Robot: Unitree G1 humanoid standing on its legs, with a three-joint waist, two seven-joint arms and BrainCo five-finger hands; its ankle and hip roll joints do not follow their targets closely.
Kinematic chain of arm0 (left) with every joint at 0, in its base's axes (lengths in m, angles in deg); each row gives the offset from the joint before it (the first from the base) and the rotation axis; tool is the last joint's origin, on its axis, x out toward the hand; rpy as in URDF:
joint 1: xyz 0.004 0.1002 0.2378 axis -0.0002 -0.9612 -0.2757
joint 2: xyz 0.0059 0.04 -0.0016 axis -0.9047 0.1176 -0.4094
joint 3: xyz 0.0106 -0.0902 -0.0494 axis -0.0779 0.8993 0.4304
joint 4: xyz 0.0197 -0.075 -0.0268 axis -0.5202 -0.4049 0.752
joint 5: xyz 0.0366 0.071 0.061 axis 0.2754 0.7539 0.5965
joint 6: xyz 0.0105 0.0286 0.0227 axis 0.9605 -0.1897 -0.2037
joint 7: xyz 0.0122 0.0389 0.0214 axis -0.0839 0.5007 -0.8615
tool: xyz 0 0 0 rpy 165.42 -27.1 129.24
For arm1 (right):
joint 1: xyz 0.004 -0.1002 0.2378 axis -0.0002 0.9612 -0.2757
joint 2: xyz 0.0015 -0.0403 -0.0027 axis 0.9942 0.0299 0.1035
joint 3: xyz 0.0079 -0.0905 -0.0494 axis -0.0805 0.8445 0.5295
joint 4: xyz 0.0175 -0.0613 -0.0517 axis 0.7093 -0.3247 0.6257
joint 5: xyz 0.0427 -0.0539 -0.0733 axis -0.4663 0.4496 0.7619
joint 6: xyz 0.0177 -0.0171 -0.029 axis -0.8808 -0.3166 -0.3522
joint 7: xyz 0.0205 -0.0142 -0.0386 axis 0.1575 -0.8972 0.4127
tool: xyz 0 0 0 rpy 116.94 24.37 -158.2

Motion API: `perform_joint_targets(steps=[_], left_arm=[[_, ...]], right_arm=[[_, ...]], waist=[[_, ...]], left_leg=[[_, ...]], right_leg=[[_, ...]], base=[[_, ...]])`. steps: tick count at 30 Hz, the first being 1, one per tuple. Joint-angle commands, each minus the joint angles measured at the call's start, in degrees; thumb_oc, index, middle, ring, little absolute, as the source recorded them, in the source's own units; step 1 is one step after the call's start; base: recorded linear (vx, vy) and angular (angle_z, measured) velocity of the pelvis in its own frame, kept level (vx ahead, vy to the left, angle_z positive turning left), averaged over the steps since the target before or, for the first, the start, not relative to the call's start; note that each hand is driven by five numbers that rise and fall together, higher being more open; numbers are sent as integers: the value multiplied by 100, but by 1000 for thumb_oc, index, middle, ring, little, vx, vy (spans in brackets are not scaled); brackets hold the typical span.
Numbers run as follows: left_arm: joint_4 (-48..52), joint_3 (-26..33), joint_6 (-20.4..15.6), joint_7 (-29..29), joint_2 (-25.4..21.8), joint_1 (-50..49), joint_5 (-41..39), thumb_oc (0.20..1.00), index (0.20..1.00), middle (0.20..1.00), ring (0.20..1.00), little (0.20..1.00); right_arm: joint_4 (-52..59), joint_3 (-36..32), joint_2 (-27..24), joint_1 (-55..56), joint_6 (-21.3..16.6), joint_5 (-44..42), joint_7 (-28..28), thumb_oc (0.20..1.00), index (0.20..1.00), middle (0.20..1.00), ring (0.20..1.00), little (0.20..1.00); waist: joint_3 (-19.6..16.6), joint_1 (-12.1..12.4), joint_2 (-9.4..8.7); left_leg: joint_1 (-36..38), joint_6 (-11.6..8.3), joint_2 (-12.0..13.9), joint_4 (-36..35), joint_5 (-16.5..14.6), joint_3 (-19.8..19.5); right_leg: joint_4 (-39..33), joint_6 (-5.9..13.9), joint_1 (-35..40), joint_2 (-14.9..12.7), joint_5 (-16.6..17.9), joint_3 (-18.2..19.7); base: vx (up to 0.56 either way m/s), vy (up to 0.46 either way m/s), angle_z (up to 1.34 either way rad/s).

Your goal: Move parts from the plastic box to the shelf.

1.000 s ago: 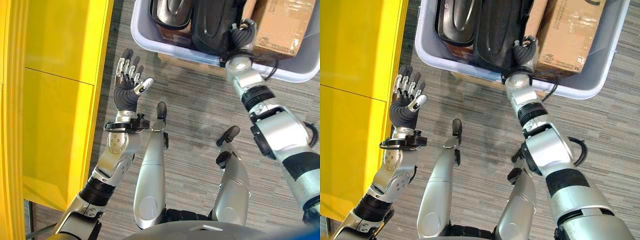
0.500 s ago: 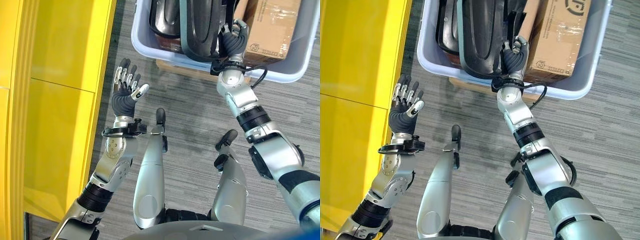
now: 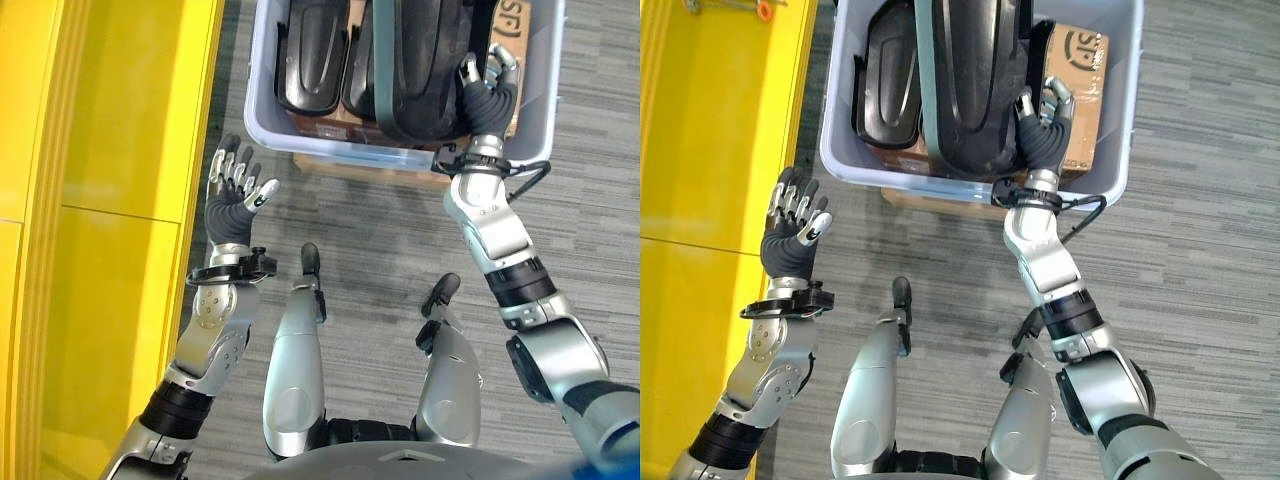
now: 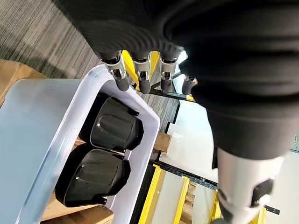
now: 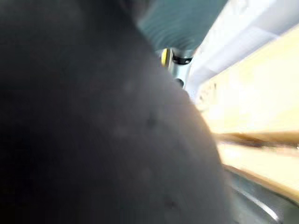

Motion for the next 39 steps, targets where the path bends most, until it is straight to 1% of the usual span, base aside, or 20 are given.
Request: perform_joint_targets(steps=[1, 5, 9, 13, 19, 22, 23, 24, 25, 28, 29, 30, 31, 32, 33, 34, 35, 36, 38, 39], left_arm=[[514, 157, -146, -203, -146, -418, 150, 1000, 1000, 1000, 1000, 1000], [445, 317, -85, -305, -134, -664, 152, 1000, 1000, 1000, 1000, 1000], [214, 577, 38, -531, 43, -1007, 56, 1000, 1000, 1000, 1000, 1000], [123, 729, 130, -719, 144, -1220, -5, 1000, 1000, 1000, 1000, 1000], [-80, 1018, 266, -1021, 387, -1604, -152, 1000, 1000, 1000, 1000, 1000], [-88, 1164, 339, -1103, 556, -1801, -125, 1000, 1000, 1000, 1000, 1000], [-88, 1164, 339, -1103, 556, -1802, -125, 1000, 1000, 1000, 1000, 1000], [-107, 1238, 355, -1118, 659, -1904, -114, 1000, 1000, 1000, 1000, 1000], [-103, 1237, 357, -1118, 662, -1909, -113, 1000, 1000, 1000, 1000, 1000], [-121, 1301, 387, -1131, 813, -2089, -73, 1000, 1000, 1000, 1000, 1000], [-140, 1309, 427, -1112, 904, -2151, -27, 1000, 1000, 1000, 1000, 1000], [-137, 1307, 429, -1110, 906, -2152, -25, 1000, 1000, 1000, 1000, 1000], [-183, 1292, 451, -1128, 946, -2125, 39, 1000, 1000, 1000, 1000, 1000], [-183, 1291, 451, -1128, 946, -2124, 39, 1000, 1000, 1000, 1000, 1000], [-218, 1284, 438, -1119, 950, -2081, 46, 1000, 1000, 1000, 1000, 1000], [-208, 1283, 434, -1140, 987, -2060, -15, 1000, 1000, 1000, 1000, 1000], [-209, 1268, 435, -1138, 1007, -2041, -66, 1000, 1000, 1000, 1000, 1000], [-209, 1268, 435, -1138, 1007, -2041, -66, 1000, 1000, 1000, 1000, 1000], [-230, 1188, 516, -1136, 1014, -1914, -233, 1000, 1000, 1000, 1000, 1000], [-221, 1164, 542, -1119, 974, -1873, -222, 1000, 1000, 1000, 1000, 1000]], right_arm=[[708, -406, -198, 284, -550, 295, -287, 200, 200, 200, 200, 200], [875, -368, -161, 829, -559, 334, -533, 200, 200, 200, 200, 200], [1157, -420, -147, 1918, -626, -85, -1191, 200, 200, 200, 200, 200], [1100, -461, -190, 2422, -613, -427, -1602, 200, 200, 200, 200, 200], [1112, -602, -333, 3041, -537, -803, -2141, 200, 200, 200, 200, 200], [1207, -683, -446, 3072, -547, -863, -2241, 200, 200, 200, 200, 200], [1207, -683, -446, 3072, -547, -863, -2241, 200, 200, 200, 200, 200], [1232, -727, -516, 3075, -568, -874, -2257, 200, 200, 200, 200, 200], [1233, -728, -519, 3079, -568, -874, -2258, 200, 200, 200, 200, 200], [1301, -791, -607, 3095, -608, -796, -2235, 200, 200, 200, 200, 200], [1336, -895, -662, 3192, -635, -770, -2193, 200, 200, 200, 200, 200], [1336, -897, -664, 3194, -636, -770, -2193, 200, 200, 200, 200, 200], [1347, -989, -717, 3253, -633, -748, -2173, 200, 200, 200, 200, 200], [1347, -990, -717, 3253, -632, -748, -2173, 200, 200, 200, 200, 200], [1358, -1027, -742, 3277, -626, -689, -2142, 200, 200, 200, 200, 200], [1365, -1093, -693, 3390, -620, -634, -2098, 200, 200, 200, 200, 200], [1362, -1110, -644, 3424, -609, -641, -2070, 200, 200, 200, 200, 200], [1362, -1110, -644, 3424, -609, -641, -2070, 200, 200, 200, 200, 200], [1414, -1201, -469, 3627, -587, -716, -1969, 200, 200, 200, 200, 200], [1470, -1260, -441, 3720, -574, -701, -1937, 200, 200, 200, 200, 200]], waist=[[-533, -43, -14], [-711, -119, -18], [-1063, -230, 4], [-1255, -257, 50], [-1573, -238, 165], [-1760, -134, 280], [-1759, -138, 283], [-1783, -42, 346], [-1790, -53, 359], [-1836, 78, 477], [-1826, 146, 536], [-1823, 136, 539], [-1762, 120, 515], [-1761, 119, 511], [-1738, 89, 440], [-1694, 62, 388], [-1691, 24, 356], [-1691, 24, 356], [-1756, -224, 308], [-1757, -278, 321]], left_leg=[[880, -181, 31, -843, 15, -380], [1144, -208, 128, -968, 55, -297], [1651, -304, 380, -1245, 142, -149], [1965, -363, 504, -1379, 212, -90], [2393, -453, 816, -1528, 463, -106], [2508, -531, 1022, -1587, 957, -277], [2508, -532, 1024, -1588, 958, -281], [2451, -634, 1086, -1585, 1326, -378], [2443, -641, 1097, -1595, 1338, -395], [2320, -875, 1217, -1904, 2119, -600], [2204, -942, 1285, -2117, 2540, -490], [2207, -943, 1283, -2130, 2550, -502], [2091, -750, 1228, -1940, 2339, -167], [2083, -746, 1222, -1924, 2327, -169], [2111, -748, 1218, -1670, 2123, 5], [2123, -656, 1249, -1225, 1801, 171], [2168, -623, 1302, -1109, 1643, 310], [2168, -623, 1302, -1109, 1643, 310], [2522, -641, 1709, -896, 1403, 1136], [2610, -649, 1753, -812, 1317, 1325]], right_leg=[[434, 480, 4, -407, -268, 616], [372, 479, 126, -342, -264, 657], [317, 485, 419, -166, -406, 664], [397, 486, 600, -84, -561, 649], [708, 367, 908, 194, -1027, 598], [709, 215, 1154, 484, -1225, 479], [706, 214, 1159, 487, -1224, 474], [569, 119, 1300, 628, -1291, 380], [548, 114, 1311, 643, -1283, 361], [154, -26, 1538, 879, -1319, 110], [104, -91, 1630, 886, -1406, -133], [106, -92, 1639, 886, -1410, -145], [233, -202, 1615, 815, -1464, -357], [242, -200, 1612, 807, -1469, -356], [310, -197, 1637, 739, -1591, -407], [475, -248, 1594, 607, -1592, -627], [563, -246, 1588, 547, -1579, -732], [563, -246, 1588, 547, -1579, -732], [1063, -216, 1544, 204, -1610, -1193], [1288, -180, 1507, 30, -1620, -1333]], base=[[49, -52, -4], [46, -58, -13], [80, -107, -20], [75, -102, -17], [66, -144, -4], [35, -154, 2], [-18, -157, 10], [-21, -102, 17], [-36, -143, 22], [-59, -108, 35], [-62, -64, 48], [-116, -90, 65], [-74, -58, 58], [-77, -113, 78], [-122, -90, 82], [-155, -101, 82], [-152, -45, 60], [-90, 18, 50], [-133, 112, 67], [-99, 182, 88]])
